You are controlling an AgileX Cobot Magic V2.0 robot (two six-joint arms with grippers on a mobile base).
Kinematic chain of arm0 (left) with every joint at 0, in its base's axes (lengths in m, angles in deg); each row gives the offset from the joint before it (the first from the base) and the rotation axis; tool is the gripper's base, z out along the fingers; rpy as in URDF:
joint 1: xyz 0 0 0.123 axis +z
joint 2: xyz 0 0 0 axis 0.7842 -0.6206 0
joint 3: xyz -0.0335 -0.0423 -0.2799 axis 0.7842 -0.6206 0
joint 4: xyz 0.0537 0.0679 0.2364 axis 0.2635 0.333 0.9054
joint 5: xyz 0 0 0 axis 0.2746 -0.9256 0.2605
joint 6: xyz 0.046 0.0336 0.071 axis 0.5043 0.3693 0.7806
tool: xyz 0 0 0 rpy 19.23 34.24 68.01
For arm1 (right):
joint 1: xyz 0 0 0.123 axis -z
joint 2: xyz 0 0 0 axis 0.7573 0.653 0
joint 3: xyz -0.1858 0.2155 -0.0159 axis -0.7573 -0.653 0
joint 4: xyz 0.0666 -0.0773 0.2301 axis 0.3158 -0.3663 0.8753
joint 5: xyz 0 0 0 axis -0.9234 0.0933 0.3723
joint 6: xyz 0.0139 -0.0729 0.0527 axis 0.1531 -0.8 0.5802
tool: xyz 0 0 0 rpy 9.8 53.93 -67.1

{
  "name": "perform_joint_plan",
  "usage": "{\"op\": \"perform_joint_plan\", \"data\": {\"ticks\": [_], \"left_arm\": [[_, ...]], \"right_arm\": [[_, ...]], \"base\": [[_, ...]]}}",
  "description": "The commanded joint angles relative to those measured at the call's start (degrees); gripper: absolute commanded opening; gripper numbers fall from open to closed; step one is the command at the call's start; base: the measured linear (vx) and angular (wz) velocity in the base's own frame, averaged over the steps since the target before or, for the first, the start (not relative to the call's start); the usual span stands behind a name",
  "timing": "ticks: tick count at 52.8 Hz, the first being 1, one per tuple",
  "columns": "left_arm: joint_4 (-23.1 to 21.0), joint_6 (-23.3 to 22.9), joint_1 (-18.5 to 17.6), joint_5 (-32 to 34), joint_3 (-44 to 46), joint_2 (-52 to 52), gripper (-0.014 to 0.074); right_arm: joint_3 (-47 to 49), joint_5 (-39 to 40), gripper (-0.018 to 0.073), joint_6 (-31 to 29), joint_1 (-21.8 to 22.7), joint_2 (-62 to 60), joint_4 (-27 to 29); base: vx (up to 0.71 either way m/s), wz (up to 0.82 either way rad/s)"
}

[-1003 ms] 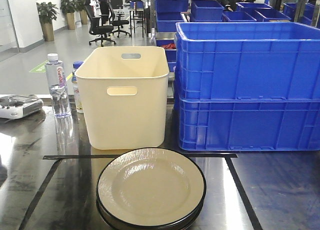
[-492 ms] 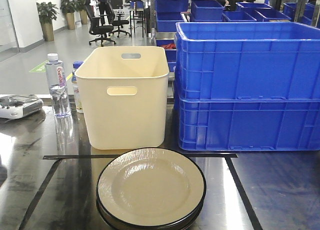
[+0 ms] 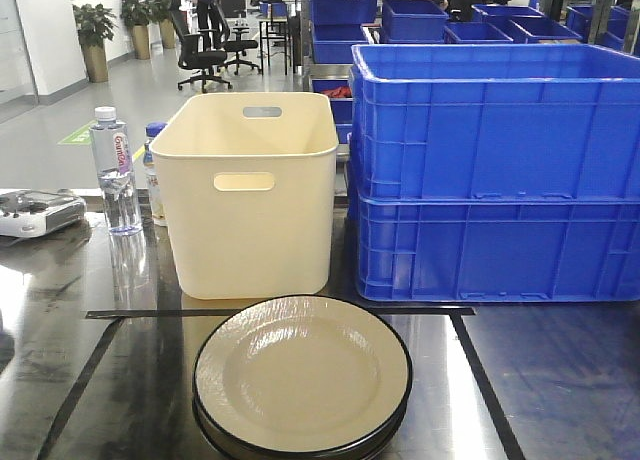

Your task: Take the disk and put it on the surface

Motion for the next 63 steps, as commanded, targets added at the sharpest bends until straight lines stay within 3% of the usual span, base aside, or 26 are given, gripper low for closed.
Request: {"op": "perform_joint_plan", "data": {"ticks": [1, 10, 14, 28, 32, 36, 63], "left_arm": [[0.0, -0.6, -0.3, 4.9, -0.7, 1.1, -0.0002], [0.0, -0.6, -0.3, 4.9, -0.7, 1.1, -0.0002], [0.0, -0.6, -0.3, 4.9, -0.7, 1.1, -0.0002], [0.0, -0.6, -0.3, 4.9, -0.7, 1.1, -0.0002], [0.0, -0.6, -0.3, 4.9, -0.7, 1.0, -0.0002], [0.0, -0.6, -0.3, 4.8, -0.7, 1.0, -0.0002], [0.0, -0.6, -0.4, 4.6, -0.7, 1.0, -0.0002]], "right_arm": [[1.6, 0.6, -0.0006, 15.6, 0.1, 0.1, -13.9], [0.7, 1.2, -0.0006, 34.8, 0.2, -1.6, -33.2], [-6.3, 6.2, -0.0006, 41.4, 0.3, -7.5, -40.6], [-30.1, 12.9, -0.0006, 42.2, 1.9, -27.7, -40.6], [-29.2, 0.6, -0.0006, 42.0, 1.9, -33.7, -41.1], [-29.8, -3.7, -0.0006, 42.0, 2.0, -38.2, -41.2], [-29.7, -5.9, -0.0006, 42.0, 1.9, -37.7, -41.5]], "base": [[0.00, 0.00], [0.00, 0.00], [0.00, 0.00], [0.00, 0.00], [0.00, 0.00], [0.00, 0.00], [0.00, 0.00]]}}
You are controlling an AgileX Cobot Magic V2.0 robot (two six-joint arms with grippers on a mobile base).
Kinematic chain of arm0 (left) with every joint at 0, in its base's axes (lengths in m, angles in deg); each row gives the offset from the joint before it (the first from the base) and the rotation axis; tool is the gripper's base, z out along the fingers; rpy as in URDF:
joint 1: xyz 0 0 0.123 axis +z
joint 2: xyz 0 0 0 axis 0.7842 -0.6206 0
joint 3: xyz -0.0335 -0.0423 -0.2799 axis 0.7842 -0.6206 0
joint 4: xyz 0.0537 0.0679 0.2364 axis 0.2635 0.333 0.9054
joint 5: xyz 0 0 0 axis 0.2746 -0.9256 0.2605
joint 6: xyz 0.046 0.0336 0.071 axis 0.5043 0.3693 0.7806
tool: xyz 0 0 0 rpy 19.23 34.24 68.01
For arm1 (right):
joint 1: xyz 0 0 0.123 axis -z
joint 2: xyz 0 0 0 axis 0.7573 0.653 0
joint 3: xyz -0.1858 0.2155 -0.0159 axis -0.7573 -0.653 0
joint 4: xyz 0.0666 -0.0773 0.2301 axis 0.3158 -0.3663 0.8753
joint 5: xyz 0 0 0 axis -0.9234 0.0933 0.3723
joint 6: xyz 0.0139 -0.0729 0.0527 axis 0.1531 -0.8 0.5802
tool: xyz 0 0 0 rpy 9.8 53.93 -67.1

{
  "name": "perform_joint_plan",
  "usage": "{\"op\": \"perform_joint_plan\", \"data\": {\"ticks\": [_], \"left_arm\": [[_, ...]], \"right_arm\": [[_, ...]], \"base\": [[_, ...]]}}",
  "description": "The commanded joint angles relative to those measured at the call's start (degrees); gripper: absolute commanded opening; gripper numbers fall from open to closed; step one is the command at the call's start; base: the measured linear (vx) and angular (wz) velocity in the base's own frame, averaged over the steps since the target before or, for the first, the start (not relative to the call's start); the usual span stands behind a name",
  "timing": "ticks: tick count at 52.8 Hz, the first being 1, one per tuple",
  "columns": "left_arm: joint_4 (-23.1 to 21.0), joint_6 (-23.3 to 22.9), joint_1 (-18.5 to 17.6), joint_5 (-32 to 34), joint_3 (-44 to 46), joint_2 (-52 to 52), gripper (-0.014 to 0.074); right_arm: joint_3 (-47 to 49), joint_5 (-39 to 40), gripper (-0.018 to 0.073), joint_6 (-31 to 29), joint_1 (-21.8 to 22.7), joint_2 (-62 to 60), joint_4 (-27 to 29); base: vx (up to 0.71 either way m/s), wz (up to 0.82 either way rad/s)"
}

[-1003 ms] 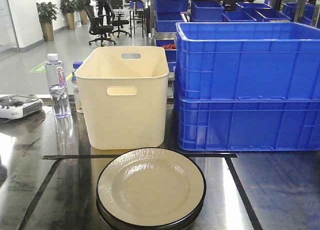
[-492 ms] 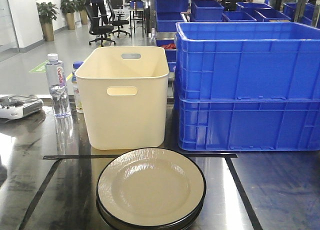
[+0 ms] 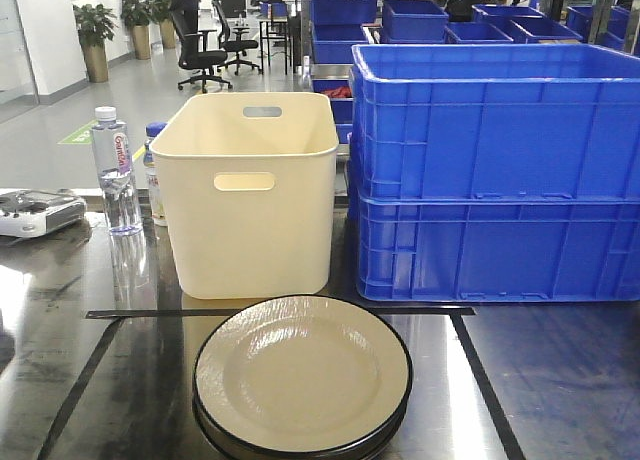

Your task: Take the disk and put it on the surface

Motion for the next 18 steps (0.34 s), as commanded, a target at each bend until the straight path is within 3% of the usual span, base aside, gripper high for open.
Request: {"op": "perform_joint_plan", "data": {"ticks": [1, 18], "left_arm": [[0.0, -0.6, -0.4, 4.8, -0.7, 1.0, -0.0002], [0.0, -0.6, -0.4, 4.8, -0.7, 1.0, -0.0002]], "right_arm": [[-1.2, 4.5, -0.0006, -0.1, 0.3, -0.7, -0.8], [-1.2, 4.5, -0.0006, -0.1, 0.3, -0.7, -0.8]], "base": [[0.00, 0.00], [0.00, 0.00]]}}
